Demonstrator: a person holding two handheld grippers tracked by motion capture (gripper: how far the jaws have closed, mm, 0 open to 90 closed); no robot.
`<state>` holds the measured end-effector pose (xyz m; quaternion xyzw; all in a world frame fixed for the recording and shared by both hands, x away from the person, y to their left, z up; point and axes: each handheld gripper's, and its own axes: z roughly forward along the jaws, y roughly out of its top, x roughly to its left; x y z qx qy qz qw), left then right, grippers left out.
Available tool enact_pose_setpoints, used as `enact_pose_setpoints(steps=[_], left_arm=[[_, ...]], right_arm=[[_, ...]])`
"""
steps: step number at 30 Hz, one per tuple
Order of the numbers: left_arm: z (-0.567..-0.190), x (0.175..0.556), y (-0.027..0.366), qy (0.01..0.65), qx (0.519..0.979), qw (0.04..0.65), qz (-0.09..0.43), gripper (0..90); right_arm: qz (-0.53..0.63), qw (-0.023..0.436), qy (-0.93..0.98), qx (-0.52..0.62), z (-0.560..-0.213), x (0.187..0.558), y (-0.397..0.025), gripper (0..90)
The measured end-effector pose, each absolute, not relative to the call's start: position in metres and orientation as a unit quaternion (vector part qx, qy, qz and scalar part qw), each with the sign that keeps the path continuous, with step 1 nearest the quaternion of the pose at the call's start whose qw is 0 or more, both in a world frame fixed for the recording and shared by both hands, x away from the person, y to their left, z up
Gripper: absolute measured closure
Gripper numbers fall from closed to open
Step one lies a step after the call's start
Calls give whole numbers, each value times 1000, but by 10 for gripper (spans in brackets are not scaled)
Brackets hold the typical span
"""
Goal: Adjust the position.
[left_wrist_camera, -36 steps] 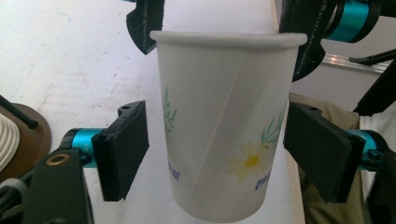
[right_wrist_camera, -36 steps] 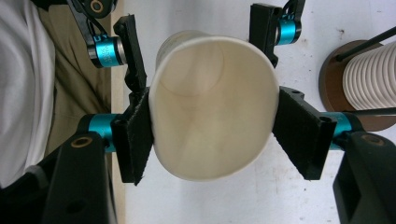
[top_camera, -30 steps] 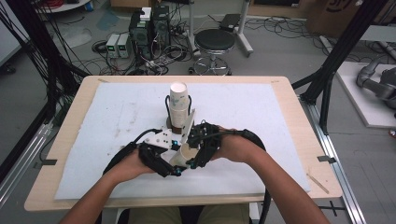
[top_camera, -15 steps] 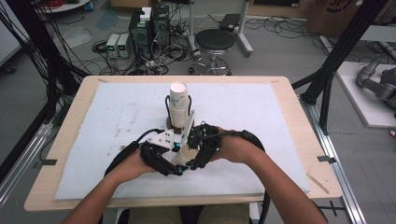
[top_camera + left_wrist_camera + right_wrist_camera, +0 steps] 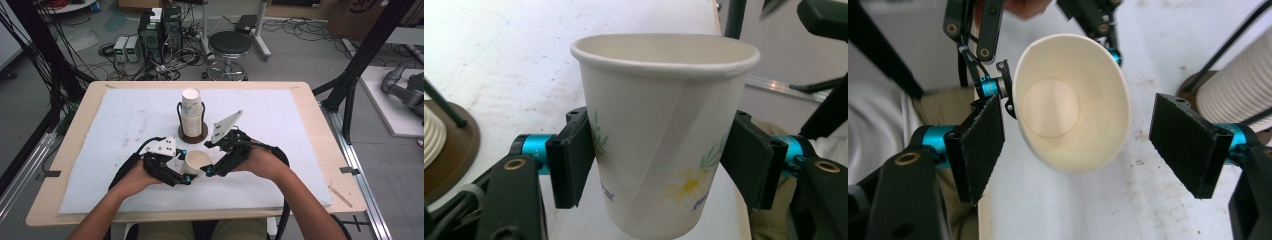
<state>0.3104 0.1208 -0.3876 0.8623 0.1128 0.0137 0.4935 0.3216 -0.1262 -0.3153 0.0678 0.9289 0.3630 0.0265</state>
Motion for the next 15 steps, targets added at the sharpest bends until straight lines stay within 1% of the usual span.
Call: enact_pose_setpoints(steps=[5,15], left_arm=[[-393,309,131,128,848,513,21,324],[-402,308,152,156,817,552,52,324]], right_arm=[[424,37,899,108,-325,320,-154,222],[474,80,858,184,-352,312,-201,219]])
